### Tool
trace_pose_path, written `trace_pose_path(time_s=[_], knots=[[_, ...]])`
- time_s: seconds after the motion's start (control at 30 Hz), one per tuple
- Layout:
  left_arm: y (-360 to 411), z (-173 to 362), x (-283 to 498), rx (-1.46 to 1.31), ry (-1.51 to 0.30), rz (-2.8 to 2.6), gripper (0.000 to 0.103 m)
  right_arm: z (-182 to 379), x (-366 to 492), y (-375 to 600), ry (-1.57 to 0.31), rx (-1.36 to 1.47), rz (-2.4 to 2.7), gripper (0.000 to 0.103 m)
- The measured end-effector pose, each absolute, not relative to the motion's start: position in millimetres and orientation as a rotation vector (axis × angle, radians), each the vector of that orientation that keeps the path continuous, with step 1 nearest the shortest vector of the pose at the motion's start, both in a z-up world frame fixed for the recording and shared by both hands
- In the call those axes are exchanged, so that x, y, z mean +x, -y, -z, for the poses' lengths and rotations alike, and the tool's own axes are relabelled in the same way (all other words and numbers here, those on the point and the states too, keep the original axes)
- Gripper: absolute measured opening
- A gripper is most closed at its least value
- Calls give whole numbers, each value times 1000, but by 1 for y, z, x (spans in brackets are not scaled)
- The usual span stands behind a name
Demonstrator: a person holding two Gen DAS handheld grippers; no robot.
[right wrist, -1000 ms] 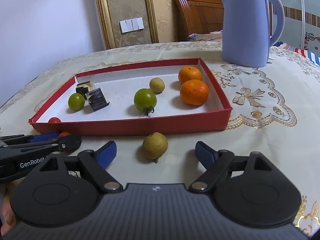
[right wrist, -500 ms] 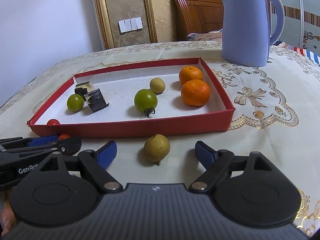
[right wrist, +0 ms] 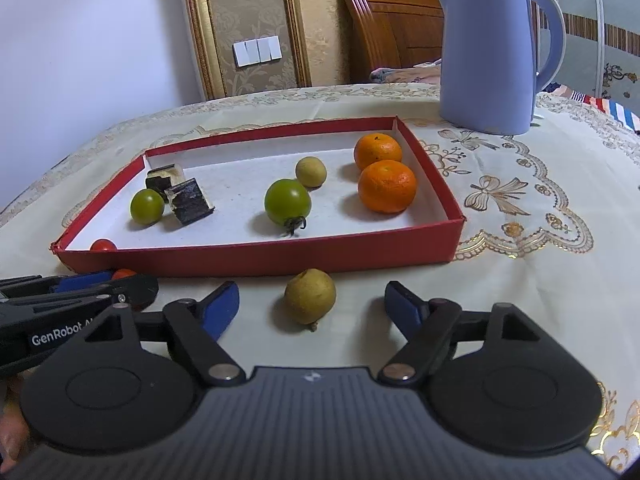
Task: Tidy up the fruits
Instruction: 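Move the right gripper to the yellow-brown fruit on the tablecloth, then close the right gripper on the yellow-brown fruit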
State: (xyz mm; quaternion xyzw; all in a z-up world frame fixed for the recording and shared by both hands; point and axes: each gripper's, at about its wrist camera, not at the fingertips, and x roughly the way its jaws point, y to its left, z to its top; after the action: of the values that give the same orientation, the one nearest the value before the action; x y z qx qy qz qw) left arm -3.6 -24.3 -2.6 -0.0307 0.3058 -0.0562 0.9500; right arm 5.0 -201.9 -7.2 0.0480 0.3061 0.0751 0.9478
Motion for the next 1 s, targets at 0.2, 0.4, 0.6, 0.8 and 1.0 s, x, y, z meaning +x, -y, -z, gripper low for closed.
trace_pose_path(time_s=[0.2, 0.4, 0.6, 0.8, 1.0], knots=[[24, 3, -4, -63, -622, 114, 37, 7, 5, 200, -624, 73, -133, 70], [24, 3, -4, -64, -622, 115, 38, 8, 5, 199, -622, 72, -125, 66], [24, 3, -4, -63, -622, 114, 38, 7, 5, 199, -621, 56, -103, 58], [26, 3, -4, -50, -623, 111, 38, 7, 5, 196, -620, 30, -85, 48], [30, 3, -3, -28, -626, 109, 40, 7, 4, 198, -617, 41, -84, 46]])
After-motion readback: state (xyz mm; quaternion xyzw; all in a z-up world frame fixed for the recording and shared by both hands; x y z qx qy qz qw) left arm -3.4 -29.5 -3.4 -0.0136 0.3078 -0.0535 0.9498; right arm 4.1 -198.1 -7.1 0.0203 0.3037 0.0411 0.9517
